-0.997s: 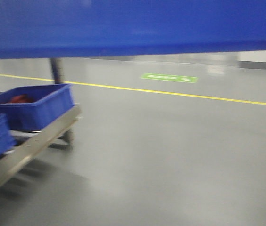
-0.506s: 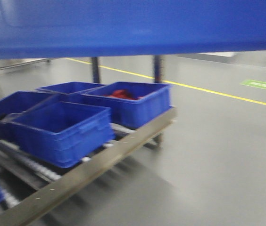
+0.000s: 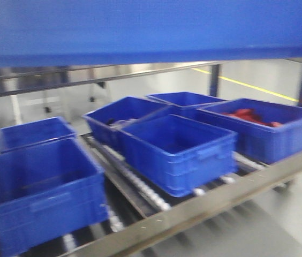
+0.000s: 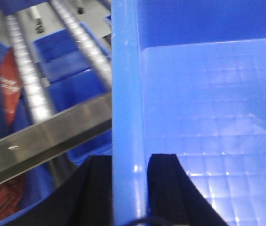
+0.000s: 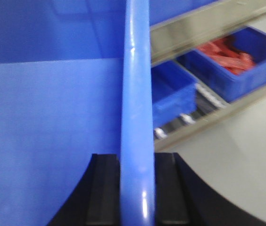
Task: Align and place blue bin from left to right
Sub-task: 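Push the held bin onto the shelf rollers with both grippers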
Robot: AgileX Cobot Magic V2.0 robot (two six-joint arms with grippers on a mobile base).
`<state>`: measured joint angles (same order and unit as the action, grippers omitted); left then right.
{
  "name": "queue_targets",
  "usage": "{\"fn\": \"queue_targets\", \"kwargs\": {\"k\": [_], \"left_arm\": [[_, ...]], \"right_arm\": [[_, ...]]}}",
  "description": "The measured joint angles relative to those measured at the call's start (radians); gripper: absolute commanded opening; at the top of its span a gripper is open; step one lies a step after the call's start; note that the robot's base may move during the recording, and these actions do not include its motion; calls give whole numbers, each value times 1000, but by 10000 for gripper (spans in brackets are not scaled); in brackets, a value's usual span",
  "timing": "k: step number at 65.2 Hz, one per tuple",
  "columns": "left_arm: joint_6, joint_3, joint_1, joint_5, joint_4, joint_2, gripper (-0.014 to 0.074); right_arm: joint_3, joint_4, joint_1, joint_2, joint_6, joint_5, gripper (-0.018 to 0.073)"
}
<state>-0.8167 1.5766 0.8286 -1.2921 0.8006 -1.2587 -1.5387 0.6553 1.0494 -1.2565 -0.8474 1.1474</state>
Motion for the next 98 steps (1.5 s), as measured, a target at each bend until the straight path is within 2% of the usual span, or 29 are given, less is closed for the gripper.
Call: {"fn": "queue_targets", "kwargs": {"k": [98], "left_arm": [[0,0,0,1,5,0,-111]], "right_arm": [[0,0,0,0,0,-13,-70]]}}
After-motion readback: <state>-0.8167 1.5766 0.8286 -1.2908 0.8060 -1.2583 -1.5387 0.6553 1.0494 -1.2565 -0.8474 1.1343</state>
